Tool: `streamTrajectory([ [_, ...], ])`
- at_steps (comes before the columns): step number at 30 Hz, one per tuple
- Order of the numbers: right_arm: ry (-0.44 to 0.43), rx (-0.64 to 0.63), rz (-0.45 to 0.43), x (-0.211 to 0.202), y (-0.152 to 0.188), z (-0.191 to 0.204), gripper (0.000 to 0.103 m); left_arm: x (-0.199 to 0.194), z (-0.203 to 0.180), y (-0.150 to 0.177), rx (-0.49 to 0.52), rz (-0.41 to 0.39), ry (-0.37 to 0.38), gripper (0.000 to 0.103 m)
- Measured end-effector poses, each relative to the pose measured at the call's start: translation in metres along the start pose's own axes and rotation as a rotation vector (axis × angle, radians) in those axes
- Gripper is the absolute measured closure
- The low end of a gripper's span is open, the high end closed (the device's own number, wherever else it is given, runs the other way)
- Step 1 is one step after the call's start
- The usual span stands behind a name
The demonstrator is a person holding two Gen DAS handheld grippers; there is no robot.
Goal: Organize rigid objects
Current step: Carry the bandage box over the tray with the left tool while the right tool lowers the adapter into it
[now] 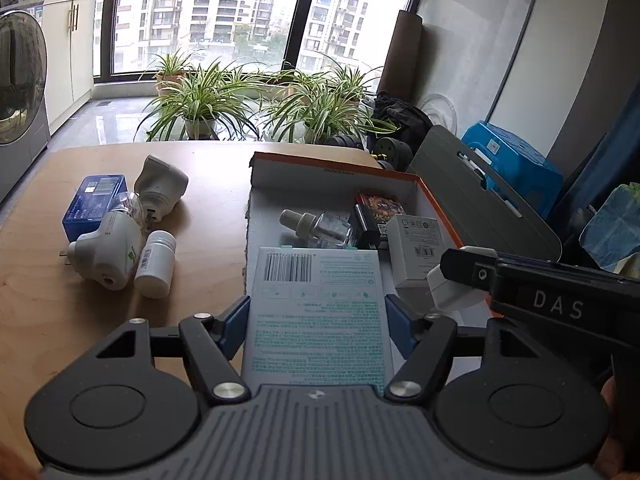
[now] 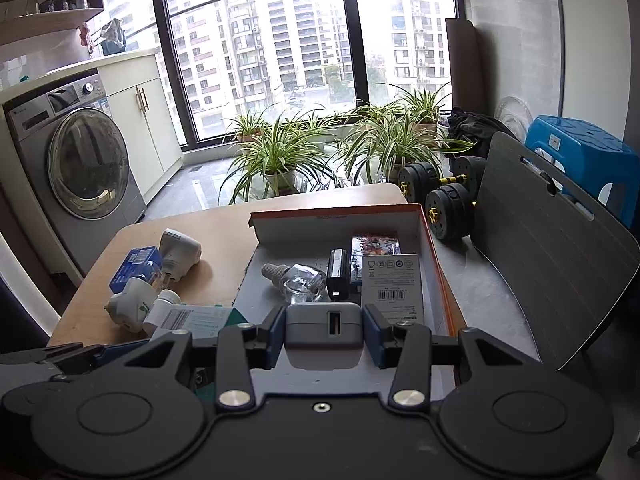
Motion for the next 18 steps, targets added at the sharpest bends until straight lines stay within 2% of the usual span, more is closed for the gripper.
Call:
streamTrajectory([
  [18, -0.003, -0.005, 0.016, 0.0091, 0.0021, 0.0049, 0.052, 0.0076, -0.0001, 0.0056, 0.005, 0.022, -0.006, 0.032],
])
Point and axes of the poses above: each gripper's, at about its wrist camera, not at the fingertips, and x roughly the way its jaws point, z to its left, y to its underside, the point moved 5 cm from there along x, roughly the way its jaws point, and after that the axes turned 5 degrees about z, right-handed, at the moved point
